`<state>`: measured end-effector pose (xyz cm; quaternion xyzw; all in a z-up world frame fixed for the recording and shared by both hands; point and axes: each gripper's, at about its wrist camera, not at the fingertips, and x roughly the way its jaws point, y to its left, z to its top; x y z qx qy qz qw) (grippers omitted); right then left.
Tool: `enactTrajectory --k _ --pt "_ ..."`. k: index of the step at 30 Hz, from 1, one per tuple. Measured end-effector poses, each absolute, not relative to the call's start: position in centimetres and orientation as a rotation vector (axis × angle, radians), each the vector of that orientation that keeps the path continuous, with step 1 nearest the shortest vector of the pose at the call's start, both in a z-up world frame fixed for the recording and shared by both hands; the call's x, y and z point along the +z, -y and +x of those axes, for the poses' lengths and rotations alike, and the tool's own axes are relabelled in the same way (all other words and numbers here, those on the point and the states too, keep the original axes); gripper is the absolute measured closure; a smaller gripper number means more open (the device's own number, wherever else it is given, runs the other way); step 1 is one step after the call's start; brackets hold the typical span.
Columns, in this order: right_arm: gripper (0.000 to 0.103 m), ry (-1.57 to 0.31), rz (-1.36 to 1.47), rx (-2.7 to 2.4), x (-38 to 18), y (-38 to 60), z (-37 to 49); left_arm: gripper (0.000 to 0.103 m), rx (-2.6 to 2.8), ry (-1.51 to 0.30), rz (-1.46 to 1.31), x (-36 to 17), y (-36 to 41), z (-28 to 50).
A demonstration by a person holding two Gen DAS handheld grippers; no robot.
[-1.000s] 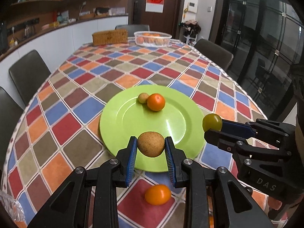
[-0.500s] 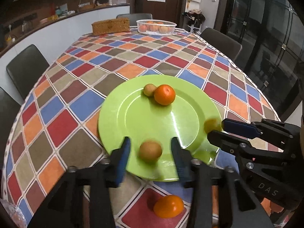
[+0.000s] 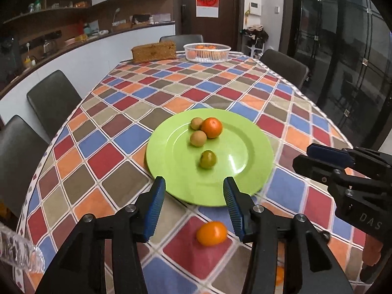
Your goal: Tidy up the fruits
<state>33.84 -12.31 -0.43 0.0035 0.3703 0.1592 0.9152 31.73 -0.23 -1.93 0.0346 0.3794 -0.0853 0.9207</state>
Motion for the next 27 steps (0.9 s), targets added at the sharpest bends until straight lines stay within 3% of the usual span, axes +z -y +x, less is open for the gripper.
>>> enactTrajectory --k 9,11,27 --pt "0.07 -0.697 0.019 0.339 1.9 13.5 29.6 0.05 -0.199 -0.692 0.083 1.1 1.4 27.2" --pt "0.063 -0.688 0.021 0.338 2.2 13.7 28.6 0.048 -0.202 -0.68 0.087 1.3 1.7 26.3" --pt "0.062 -0.694 0.031 0.287 1.6 15.3 23.1 0.041 -0.224 -0.671 0.087 0.1 2.3 20.8"
